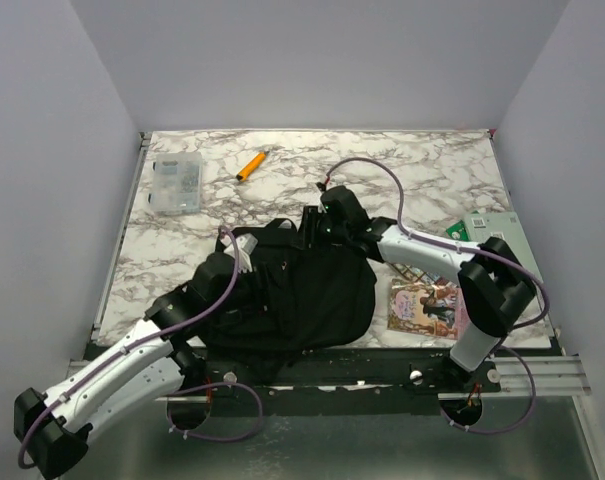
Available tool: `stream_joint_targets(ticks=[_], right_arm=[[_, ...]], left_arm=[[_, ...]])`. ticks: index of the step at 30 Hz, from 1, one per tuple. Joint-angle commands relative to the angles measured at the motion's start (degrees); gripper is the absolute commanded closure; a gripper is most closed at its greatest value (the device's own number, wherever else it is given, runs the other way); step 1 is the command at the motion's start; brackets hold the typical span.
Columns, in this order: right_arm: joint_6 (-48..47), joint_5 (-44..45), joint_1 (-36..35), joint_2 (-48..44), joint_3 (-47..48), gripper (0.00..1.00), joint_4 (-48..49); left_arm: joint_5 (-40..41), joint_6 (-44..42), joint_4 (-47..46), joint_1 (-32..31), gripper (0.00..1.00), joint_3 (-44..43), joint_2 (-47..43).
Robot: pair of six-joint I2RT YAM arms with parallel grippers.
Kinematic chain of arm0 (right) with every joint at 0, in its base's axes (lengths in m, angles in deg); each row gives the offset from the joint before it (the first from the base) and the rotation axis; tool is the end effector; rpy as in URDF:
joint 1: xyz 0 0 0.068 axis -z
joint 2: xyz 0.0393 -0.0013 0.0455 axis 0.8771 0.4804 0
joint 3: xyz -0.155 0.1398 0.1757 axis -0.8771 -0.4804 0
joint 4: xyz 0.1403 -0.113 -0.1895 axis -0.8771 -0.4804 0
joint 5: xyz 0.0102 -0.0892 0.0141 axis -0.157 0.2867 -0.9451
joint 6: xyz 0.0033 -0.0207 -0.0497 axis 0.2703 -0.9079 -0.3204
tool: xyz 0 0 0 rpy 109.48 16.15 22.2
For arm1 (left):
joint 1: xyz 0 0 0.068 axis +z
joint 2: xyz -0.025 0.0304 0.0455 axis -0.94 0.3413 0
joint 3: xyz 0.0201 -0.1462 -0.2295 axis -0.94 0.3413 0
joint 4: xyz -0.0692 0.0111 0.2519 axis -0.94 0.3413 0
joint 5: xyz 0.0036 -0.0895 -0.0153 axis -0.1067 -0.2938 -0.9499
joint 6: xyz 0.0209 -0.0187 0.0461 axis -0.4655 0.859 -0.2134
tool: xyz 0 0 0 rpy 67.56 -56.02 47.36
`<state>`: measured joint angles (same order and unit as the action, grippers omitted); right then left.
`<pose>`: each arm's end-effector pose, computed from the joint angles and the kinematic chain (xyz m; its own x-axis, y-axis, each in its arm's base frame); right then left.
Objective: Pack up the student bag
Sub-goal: Zip the student bag at the center of the board.
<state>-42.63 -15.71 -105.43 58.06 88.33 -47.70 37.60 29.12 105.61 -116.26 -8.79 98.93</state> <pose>0.2796 0.2750 0.2288 -0.7676 0.0368 -0.6398 -0.3692 0.7906 0.4885 0.1038 -0.1166 0.2296 -0.8552 -0.1595 -0.4932 0.2589 0.6929 -0.6730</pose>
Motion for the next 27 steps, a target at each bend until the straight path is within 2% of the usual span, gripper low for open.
stream_joint_targets(ticks=[1, 5, 8, 12, 19, 22, 27], right_arm=[[13.39, -3.71, -0.50, -4.27, -8.07, 0.50, 2.36], [16.33, -2.85, -2.56, -4.74, -10.47, 0.49, 6.45], [16.23, -0.27, -4.46, -4.30, -9.96, 0.48, 6.85], [15.42, 2.37, -6.33, -3.97, -9.38, 0.47, 6.62], [11.10, 3.92, -9.38, 0.05, -6.44, 0.48, 2.42], [10.68, 8.42, -9.91, 0.70, -5.90, 0.53, 0.47], [12.75, 13.36, -9.98, -0.67, -8.60, 0.73, -0.01]], left_arm=[[-7.28, -6.91, 5.05, 8.77, 0.39, -7.56, -0.47], [-4.57, -7.16, 10.00, 17.28, 0.39, -12.52, 3.50], [-4.79, -6.53, 9.04, 21.46, 0.39, -13.85, 6.30], [-2.43, -7.71, 8.65, 23.04, 0.39, -17.29, 13.17], [-3.73, -8.77, 6.99, 23.54, 0.44, -22.85, 26.18], [-3.79, -9.27, 6.85, 23.47, 0.46, -24.65, 30.75], [-3.67, -9.69, 6.49, 23.36, 0.49, -25.36, 35.86]])
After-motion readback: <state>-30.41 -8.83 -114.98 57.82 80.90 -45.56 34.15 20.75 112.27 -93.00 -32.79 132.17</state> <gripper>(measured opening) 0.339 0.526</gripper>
